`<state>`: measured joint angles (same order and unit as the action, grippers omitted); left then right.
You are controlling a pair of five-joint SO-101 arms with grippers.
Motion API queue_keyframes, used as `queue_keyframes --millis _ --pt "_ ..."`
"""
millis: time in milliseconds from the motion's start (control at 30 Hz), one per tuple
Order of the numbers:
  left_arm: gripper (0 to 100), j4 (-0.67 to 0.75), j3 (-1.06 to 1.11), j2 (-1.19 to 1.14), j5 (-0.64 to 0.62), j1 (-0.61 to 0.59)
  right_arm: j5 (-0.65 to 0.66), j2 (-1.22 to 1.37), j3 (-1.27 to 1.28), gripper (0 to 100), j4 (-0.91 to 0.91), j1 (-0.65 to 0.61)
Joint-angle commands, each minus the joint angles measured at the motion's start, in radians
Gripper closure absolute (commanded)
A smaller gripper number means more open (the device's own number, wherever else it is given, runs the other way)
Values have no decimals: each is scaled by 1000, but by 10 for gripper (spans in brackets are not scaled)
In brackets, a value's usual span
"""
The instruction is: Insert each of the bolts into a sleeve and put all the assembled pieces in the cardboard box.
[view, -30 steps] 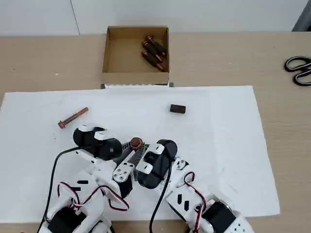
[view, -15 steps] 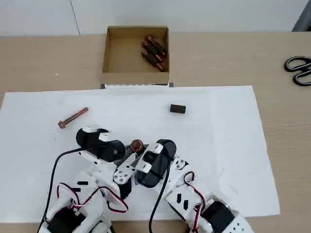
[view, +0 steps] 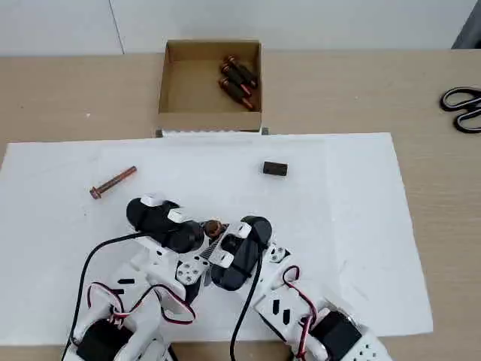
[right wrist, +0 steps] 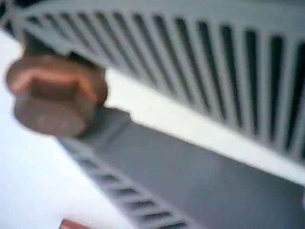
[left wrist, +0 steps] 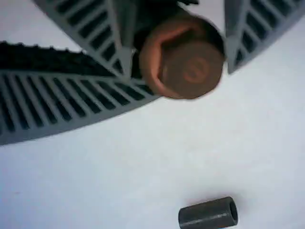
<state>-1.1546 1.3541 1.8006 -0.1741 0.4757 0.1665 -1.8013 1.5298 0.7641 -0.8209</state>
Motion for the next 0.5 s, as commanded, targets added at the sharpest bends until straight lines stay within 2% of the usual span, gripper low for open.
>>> queue_keyframes --millis 0,467 --pt "889 14 -12 0 8 -60 6 -10 -5 995 -28 2" --pt "890 44 -139 0 -6 -61 6 -7 -3 995 -28 4"
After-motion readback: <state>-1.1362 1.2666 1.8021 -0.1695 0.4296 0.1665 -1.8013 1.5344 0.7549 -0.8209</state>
